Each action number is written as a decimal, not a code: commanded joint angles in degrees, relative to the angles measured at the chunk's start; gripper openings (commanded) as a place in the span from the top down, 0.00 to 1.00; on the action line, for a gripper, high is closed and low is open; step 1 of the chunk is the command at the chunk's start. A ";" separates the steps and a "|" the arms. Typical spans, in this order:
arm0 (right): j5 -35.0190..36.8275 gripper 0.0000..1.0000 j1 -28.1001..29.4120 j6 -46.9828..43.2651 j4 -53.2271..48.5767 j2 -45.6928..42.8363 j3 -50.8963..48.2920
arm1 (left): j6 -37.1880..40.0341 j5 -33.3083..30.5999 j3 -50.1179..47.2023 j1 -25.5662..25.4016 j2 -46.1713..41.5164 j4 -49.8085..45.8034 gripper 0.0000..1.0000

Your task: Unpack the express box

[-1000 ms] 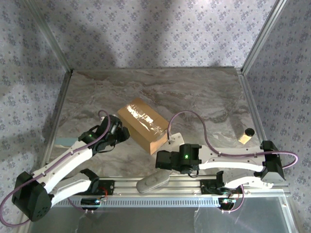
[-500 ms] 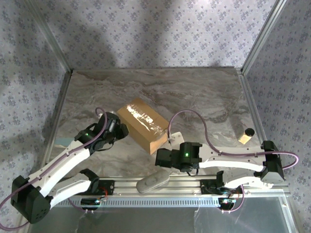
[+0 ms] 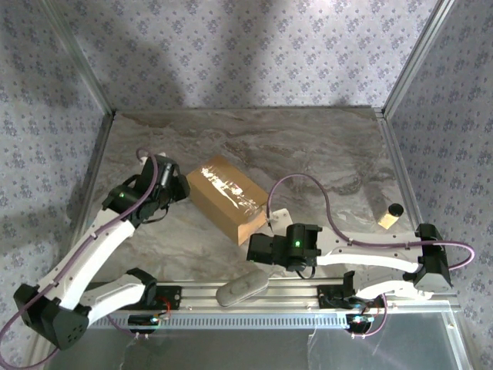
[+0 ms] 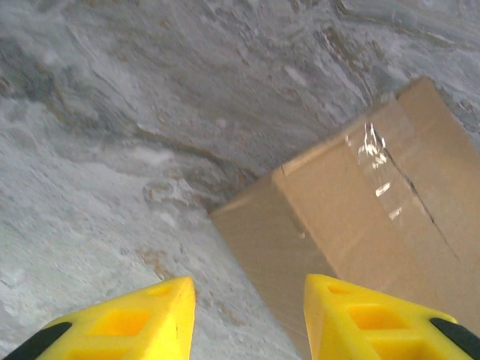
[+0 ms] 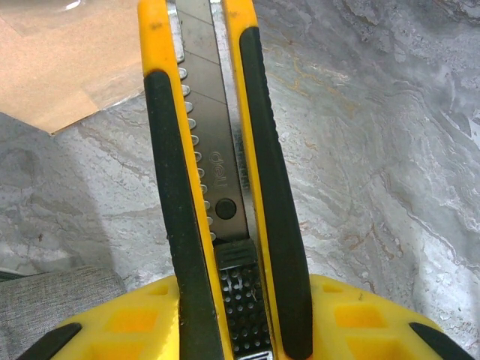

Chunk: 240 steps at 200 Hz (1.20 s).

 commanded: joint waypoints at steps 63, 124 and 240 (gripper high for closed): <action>-0.40 1.00 -1.10 -1.58 -0.71 -0.74 1.77 | 5.79 4.17 10.33 10.11 14.38 4.50 0.55; -0.39 1.00 -1.45 -2.02 -1.46 -0.75 2.68 | 7.94 7.95 14.49 11.85 24.70 7.94 0.56; -1.48 1.00 -2.58 -5.09 -1.66 0.95 4.70 | 7.71 18.87 9.56 9.94 29.25 15.70 0.57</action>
